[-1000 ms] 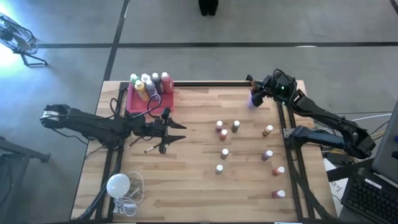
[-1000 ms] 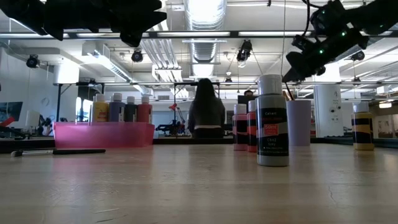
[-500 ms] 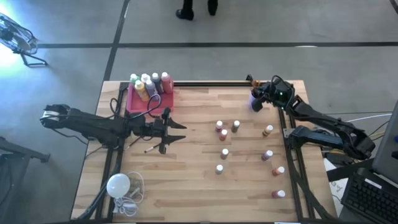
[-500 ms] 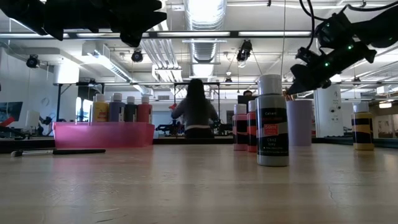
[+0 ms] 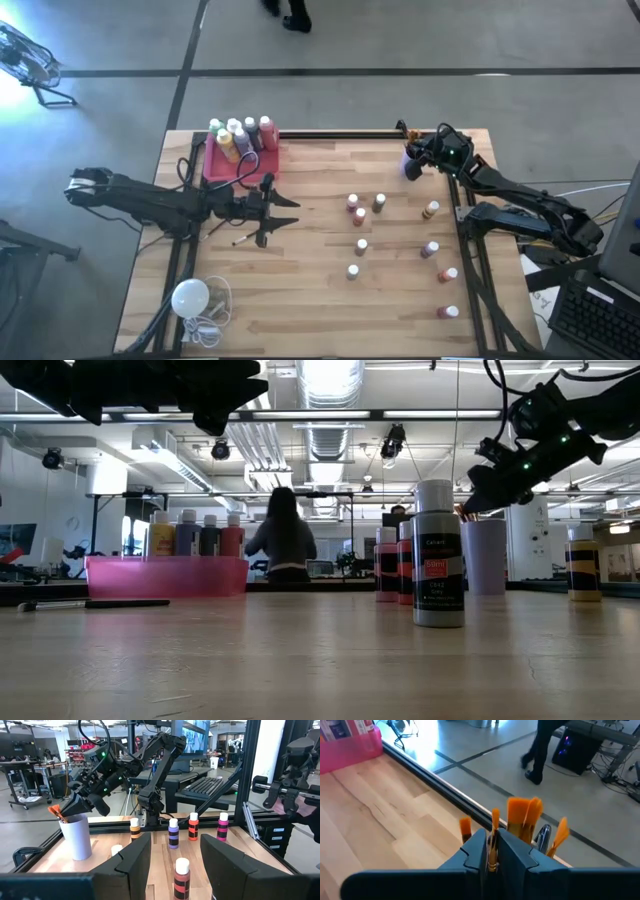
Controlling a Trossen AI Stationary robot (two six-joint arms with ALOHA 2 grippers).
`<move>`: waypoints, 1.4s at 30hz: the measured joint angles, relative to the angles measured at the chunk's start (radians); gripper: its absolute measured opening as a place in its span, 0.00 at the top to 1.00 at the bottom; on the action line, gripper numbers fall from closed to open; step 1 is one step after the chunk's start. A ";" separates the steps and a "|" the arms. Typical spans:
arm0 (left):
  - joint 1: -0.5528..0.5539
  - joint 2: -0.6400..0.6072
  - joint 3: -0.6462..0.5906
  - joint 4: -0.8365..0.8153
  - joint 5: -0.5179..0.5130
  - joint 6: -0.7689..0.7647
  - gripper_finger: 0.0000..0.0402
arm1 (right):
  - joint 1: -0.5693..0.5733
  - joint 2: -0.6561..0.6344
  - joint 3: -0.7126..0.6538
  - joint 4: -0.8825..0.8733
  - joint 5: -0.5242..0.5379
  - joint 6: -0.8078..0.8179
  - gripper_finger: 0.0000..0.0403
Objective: Pick & Place Paint Supplies
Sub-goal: Put the gold paint brush into the purple cup, then put the silver paint brush into the purple cup
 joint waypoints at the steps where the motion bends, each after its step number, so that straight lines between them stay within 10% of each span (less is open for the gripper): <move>1: 0.000 0.000 0.000 0.000 0.000 0.000 0.56 | 0.000 0.000 0.004 0.000 0.000 0.000 0.88; 23: 0.000 0.000 0.000 0.000 0.000 0.000 0.56 | 0.004 -0.006 0.195 -0.137 -0.007 0.056 0.58; 33: 0.000 0.000 0.000 -0.026 -0.005 -0.046 0.56 | 0.132 -0.045 0.305 -0.092 -0.238 0.140 0.62; 42: -0.001 -0.028 0.162 -0.524 -0.069 -0.158 0.56 | 0.378 -0.025 0.319 -0.087 -0.236 0.096 0.75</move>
